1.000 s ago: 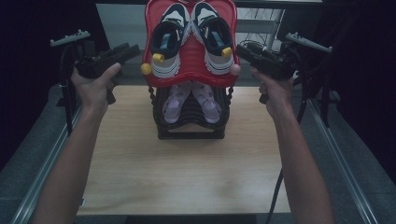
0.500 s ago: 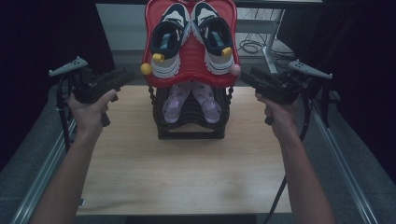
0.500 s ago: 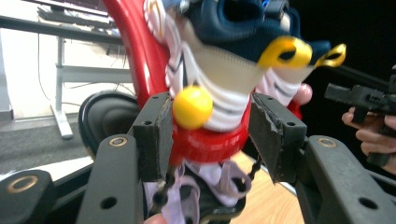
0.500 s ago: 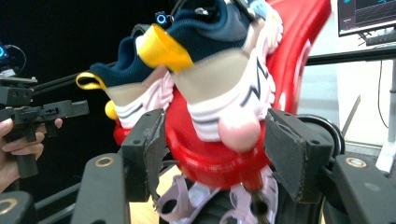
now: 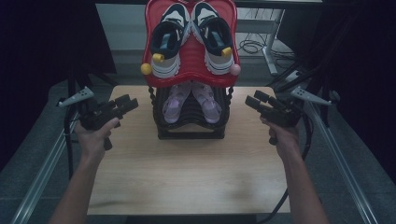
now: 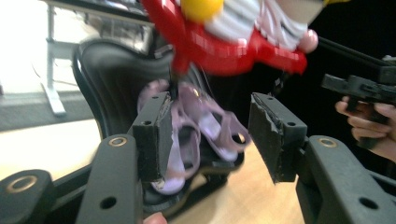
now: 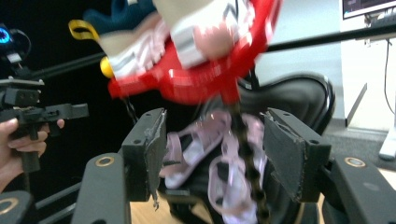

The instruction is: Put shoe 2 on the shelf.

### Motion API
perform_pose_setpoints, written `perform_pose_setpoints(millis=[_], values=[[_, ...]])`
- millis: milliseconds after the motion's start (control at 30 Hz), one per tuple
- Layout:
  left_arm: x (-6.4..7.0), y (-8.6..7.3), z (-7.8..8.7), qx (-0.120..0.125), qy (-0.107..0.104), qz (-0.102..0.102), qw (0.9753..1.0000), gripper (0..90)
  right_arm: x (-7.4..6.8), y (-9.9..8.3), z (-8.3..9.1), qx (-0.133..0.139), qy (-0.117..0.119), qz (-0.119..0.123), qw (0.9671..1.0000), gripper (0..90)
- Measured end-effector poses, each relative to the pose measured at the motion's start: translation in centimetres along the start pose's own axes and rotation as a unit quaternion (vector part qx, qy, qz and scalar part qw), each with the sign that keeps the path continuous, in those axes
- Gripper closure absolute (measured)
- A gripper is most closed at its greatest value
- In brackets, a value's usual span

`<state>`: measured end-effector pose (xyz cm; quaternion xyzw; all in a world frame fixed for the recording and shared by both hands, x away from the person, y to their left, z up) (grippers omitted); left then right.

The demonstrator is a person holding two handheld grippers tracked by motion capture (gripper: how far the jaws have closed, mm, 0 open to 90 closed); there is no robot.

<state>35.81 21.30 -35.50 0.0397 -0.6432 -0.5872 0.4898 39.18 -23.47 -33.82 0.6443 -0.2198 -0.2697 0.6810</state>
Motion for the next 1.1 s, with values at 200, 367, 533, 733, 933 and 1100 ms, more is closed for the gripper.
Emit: perform_pose_setpoints(millis=[200,367,533,733,933,1100], values=[[-1.3,-3.8,-0.2,-0.018,0.016,0.001,0.9997,49.4,-0.6,-4.4,-0.4,-0.027,0.007,-0.002,0.9996,39.4],[-2.4,-7.3,-0.3,-0.042,0.021,0.009,0.9989,49.2,-1.1,-7.6,-0.6,-0.038,0.004,0.0,0.9993,39.4],[-3.7,-10.0,-0.1,-0.062,0.029,0.018,0.9975,49.0,-1.4,-10.7,-0.7,-0.061,-0.001,0.004,0.9982,39.2],[-4.8,-11.7,-0.3,-0.079,0.047,0.018,0.9956,49.1,-1.8,-13.9,-0.7,-0.086,-0.005,0.0,0.9963,39.4],[-5.3,-12.3,-0.2,-0.085,0.057,0.017,0.9946,48.7,-2.1,-15.8,-1.1,-0.111,-0.01,0.0,0.9938,39.0],[-5.4,-12.7,0.4,-0.084,0.066,0.027,0.9939,48.0,-2.2,-15.0,-0.5,-0.098,-0.02,0.011,0.9949,38.1]])
Point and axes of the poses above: each handheld gripper's, and its own axes: z roughly backward along the jaws, y roughly out of its top, x roughly to its right, the point moved 5 cm from there along -z, roughly forward along the jaws, and after that the axes turned 15 degrees about z, right-handed, at the moved point
